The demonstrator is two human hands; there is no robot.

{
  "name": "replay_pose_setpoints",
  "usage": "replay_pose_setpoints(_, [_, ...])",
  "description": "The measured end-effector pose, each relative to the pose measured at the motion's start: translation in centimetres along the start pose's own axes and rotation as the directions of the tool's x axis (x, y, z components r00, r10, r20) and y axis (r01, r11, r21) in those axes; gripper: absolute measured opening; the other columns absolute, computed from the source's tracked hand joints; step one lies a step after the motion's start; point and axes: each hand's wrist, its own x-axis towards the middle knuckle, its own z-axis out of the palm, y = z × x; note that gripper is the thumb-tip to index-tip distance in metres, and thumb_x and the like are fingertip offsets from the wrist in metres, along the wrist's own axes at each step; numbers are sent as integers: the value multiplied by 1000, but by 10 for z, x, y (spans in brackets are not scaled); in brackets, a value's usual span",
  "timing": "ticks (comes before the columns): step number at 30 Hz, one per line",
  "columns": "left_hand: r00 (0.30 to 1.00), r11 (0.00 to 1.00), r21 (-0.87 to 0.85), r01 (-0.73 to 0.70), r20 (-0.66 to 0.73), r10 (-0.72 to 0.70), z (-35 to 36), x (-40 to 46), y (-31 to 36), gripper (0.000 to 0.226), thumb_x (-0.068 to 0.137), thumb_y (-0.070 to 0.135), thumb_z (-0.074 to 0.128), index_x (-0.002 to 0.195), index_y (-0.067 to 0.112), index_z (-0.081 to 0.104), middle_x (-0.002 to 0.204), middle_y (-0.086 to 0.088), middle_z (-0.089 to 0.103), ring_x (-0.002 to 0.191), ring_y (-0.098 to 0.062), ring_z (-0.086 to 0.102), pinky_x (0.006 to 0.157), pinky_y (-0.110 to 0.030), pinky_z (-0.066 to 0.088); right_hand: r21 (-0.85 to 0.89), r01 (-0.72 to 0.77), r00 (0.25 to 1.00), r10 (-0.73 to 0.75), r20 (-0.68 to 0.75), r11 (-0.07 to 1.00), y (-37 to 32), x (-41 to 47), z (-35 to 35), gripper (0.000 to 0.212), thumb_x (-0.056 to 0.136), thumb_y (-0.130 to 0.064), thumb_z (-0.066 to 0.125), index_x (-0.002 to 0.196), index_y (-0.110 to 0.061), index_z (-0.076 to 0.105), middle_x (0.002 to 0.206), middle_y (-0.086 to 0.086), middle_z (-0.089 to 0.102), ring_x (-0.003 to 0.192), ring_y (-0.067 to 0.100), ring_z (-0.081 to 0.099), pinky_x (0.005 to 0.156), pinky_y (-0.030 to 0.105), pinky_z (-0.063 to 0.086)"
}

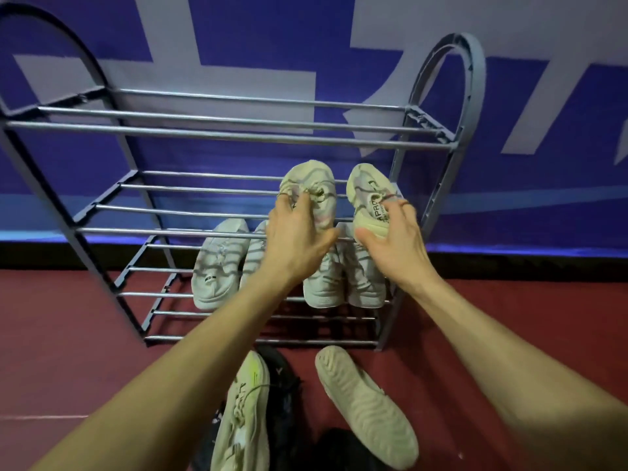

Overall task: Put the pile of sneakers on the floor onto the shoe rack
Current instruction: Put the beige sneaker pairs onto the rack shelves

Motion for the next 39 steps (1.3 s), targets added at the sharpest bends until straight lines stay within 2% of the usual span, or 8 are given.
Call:
replay_pose_setpoints(10, [964,982,84,171,190,-184,36,42,25,80,79,63,52,136,8,37,142,-23,35,128,-43,40,109,-50,30,-230,22,997,-37,-61,973,7,13,16,81,88,-37,55,151,-5,15,153,25,20,142,42,19,118,49,18])
replay_pose_setpoints(16, [999,991,-129,-44,6,45,29,-26,-6,71,89,46,51,146,12,28,152,-14,25,138,-32,33,112,-49,28,115,207,878,-133,-460,971,11,-75,42,40,75,-9,51,114,-4,56,116,13,52,105,26,56,98,40,44])
replay_pose_setpoints(20, [966,985,-54,-164,-210,149,47,-112,-46,49,86,17,51,133,3,42,137,-16,41,127,-25,37,101,-37,32,22,-162,986,162,-40,987,86,-123,99,28,79,0,54,105,-2,63,108,19,56,98,37,60,89,36,41])
replay_pose_setpoints(23, [999,999,40,-10,-30,11,69,-155,-91,42,80,19,47,121,10,48,120,-12,48,106,-35,51,88,-41,41,-414,-367,749,529,399,833,138,-150,136,54,88,-27,60,134,-5,46,139,20,46,129,38,45,104,42,38])
replay_pose_setpoints(26, [959,947,270,173,175,-225,81,-179,-122,38,80,28,43,112,7,48,114,-17,48,99,-44,53,86,-49,44,-488,-384,603,613,510,784,153,-162,148,90,84,-43,66,152,-11,16,154,14,29,142,36,28,111,49,25])
replay_pose_setpoints(29, [847,807,415,421,137,-513,76,-190,-134,46,87,33,49,120,1,46,123,-21,46,116,-42,44,98,-52,35,-563,-313,649,605,461,765,146,-147,146,81,69,-48,79,134,-13,47,142,13,46,133,34,40,104,45,32])
replay_pose_setpoints(35, [401,495,165,853,400,-824,56,-213,-167,68,84,62,41,77,-1,64,76,-20,64,69,-34,62,60,-31,52,-323,-46,902,178,394,945,116,-160,164,38,67,-13,69,103,-24,61,102,2,59,106,29,55,85,37,32])
replay_pose_setpoints(39, [434,459,-58,886,448,-782,49,-228,-178,38,88,31,58,65,1,63,58,-13,59,53,-25,54,55,-35,49,-113,281,909,-226,351,953,113,-169,165,59,60,1,54,111,-28,65,110,-5,59,114,24,47,86,31,23])
